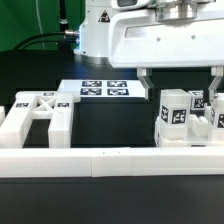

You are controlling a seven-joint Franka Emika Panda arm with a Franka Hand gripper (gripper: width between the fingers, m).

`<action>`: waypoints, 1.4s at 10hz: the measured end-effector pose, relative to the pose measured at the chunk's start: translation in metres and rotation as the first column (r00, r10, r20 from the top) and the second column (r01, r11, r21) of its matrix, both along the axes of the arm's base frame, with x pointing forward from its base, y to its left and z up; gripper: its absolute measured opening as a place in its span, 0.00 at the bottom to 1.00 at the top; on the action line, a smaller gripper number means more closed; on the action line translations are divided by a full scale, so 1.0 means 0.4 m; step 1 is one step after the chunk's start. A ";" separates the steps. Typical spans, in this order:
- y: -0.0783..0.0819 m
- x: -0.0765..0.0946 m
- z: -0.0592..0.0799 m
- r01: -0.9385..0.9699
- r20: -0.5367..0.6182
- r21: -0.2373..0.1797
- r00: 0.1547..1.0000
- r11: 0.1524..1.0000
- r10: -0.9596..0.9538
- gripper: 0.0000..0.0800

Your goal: Assemble chair

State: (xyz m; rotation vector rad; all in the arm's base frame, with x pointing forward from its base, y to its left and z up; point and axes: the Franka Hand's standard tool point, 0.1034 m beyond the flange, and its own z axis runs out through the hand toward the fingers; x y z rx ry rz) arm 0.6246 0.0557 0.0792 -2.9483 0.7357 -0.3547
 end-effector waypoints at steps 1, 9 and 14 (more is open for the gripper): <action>-0.002 -0.001 -0.002 -0.083 -0.002 -0.022 0.997 0.996 0.083 0.81; -0.018 0.000 -0.004 -0.494 -0.040 -0.146 0.869 0.857 0.494 0.58; -0.018 0.000 -0.006 -0.415 -0.030 -0.126 0.909 0.901 0.415 0.36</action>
Offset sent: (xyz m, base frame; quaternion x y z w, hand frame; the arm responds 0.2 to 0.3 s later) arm -0.0004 0.0056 -0.0005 0.0207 -0.0072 -0.1505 0.9884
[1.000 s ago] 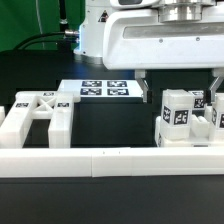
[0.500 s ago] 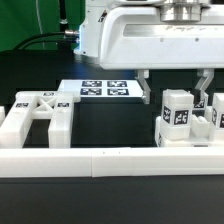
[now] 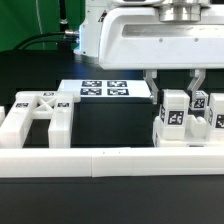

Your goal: Assemble chair

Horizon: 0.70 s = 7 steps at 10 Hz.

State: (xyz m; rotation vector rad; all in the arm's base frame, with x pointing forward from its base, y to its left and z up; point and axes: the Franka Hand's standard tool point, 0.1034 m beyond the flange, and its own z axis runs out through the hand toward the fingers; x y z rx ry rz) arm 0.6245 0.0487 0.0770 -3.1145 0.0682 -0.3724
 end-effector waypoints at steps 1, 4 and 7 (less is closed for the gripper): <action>0.013 -0.001 -0.002 0.140 -0.003 0.036 0.990 0.989 -0.140 0.36; 0.018 -0.003 -0.005 0.532 -0.029 0.130 0.846 0.837 -0.533 0.36; 0.022 0.021 -0.005 0.781 -0.061 0.183 0.615 0.597 -0.786 0.36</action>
Offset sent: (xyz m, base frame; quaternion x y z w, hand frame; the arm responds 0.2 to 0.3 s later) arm -0.0067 0.0068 -0.0098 -0.0012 -0.0031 0.2909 0.9567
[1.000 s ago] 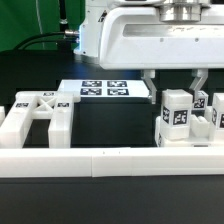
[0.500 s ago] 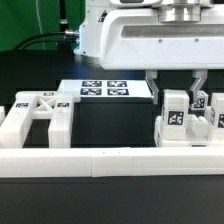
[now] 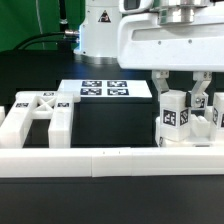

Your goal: Assemble chair

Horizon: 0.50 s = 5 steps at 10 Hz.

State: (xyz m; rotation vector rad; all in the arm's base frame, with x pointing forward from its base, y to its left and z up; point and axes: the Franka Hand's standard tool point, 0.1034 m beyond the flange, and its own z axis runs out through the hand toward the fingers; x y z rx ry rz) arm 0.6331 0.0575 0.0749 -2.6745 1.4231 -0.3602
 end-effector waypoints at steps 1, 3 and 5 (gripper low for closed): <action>0.000 0.007 0.001 0.085 -0.007 0.014 0.996 0.996 -0.085 0.36; -0.002 0.012 0.002 0.146 -0.017 0.022 0.989 0.989 -0.145 0.36; -0.006 0.013 0.002 0.079 -0.016 0.006 0.997 0.997 -0.079 0.43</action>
Offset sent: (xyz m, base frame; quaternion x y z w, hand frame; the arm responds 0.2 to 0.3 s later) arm 0.0000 0.0000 0.0000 0.0000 0.0000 0.0650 0.9979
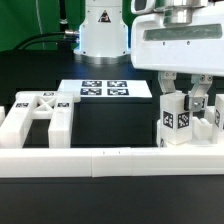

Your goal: Assemble chair

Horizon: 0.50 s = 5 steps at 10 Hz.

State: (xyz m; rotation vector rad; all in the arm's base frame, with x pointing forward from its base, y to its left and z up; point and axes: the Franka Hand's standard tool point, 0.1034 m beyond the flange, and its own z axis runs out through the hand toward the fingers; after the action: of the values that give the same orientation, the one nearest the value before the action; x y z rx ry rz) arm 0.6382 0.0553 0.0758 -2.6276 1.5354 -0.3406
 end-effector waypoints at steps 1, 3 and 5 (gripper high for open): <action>-0.008 -0.001 -0.001 -0.047 -0.003 -0.012 0.999 0.999 0.047 0.43; -0.013 -0.001 -0.001 -0.255 -0.021 -0.062 0.967 0.965 0.254 0.78; -0.015 0.002 0.004 -0.436 -0.043 -0.102 0.900 0.894 0.434 0.81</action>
Offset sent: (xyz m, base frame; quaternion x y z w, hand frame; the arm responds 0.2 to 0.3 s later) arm -0.0071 0.0024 0.0058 0.0095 -0.0227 -0.2029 0.9789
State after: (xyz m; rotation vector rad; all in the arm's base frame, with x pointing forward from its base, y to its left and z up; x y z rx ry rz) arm 0.6388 0.0495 0.0776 -2.9603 0.9057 -0.3696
